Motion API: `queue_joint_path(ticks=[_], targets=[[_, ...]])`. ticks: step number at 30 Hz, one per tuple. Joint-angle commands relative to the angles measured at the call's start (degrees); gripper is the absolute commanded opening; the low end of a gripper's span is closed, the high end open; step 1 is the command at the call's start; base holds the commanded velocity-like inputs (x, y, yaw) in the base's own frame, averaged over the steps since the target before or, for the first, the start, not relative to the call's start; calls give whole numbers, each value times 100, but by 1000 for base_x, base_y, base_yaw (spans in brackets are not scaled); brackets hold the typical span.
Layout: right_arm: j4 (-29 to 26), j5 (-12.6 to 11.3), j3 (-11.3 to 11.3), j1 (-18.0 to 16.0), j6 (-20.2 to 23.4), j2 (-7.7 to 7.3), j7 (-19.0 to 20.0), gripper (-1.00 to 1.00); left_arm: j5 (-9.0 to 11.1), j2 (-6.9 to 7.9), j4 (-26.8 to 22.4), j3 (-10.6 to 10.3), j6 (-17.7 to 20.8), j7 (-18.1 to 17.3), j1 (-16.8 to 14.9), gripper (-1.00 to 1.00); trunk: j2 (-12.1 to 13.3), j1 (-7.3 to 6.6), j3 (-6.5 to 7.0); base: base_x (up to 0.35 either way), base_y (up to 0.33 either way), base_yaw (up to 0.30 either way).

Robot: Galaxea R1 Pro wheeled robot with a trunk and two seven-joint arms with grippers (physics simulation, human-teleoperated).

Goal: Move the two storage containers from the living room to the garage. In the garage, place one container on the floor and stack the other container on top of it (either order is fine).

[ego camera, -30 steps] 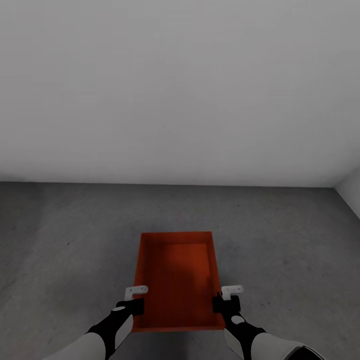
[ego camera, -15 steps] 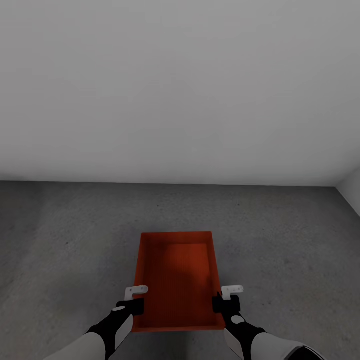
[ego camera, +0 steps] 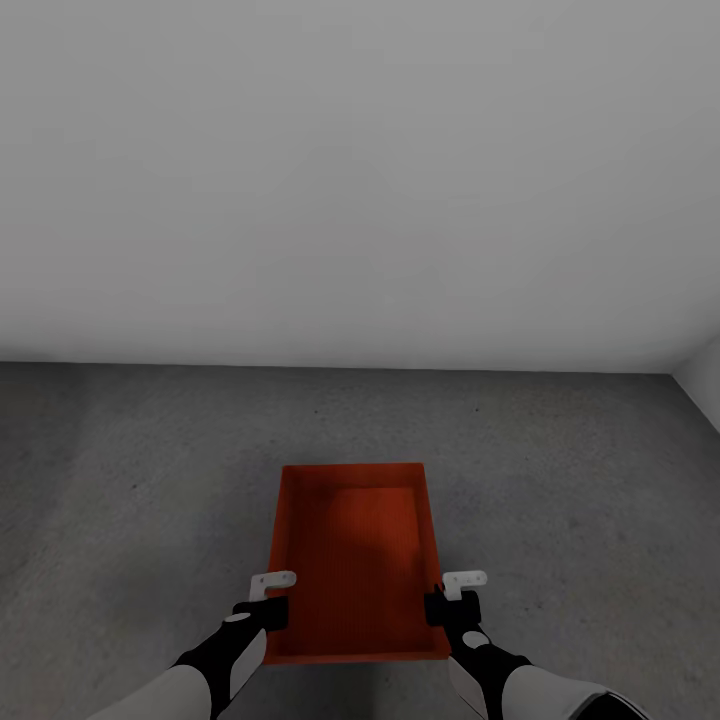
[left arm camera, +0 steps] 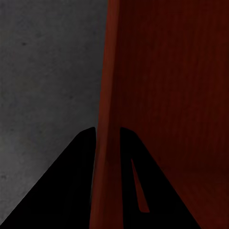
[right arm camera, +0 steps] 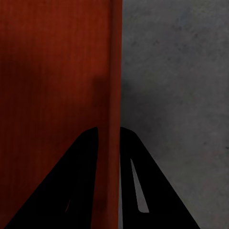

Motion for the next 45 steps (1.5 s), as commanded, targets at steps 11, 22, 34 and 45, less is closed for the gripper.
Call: queue_joint_path(ticks=[11, 22, 34, 45], targets=[[-25, 10, -330, -6, 1, 32, -5, -100, 66, -6, -12, -25, 21, 42, 3, -100, -122, 66, -57, 0, 0, 0], [-25, 10, -330, -6, 1, 31, -5, -100, 69, -6, -12, -25, 21, 44, 3, -100, -564, 307, -255, 0, 0, 0], [-25, 11, -330, -6, 0, 33, -5, -100, 66, -6, -12, -25, 21, 45, 3, -100, -764, 417, -345, 0, 0, 0], [-25, 12, -330, -6, -3, 33, -5, -100, 66, -6, -12, -25, 21, 45, 4, -100, -764, 417, -345, 0, 0, 0]])
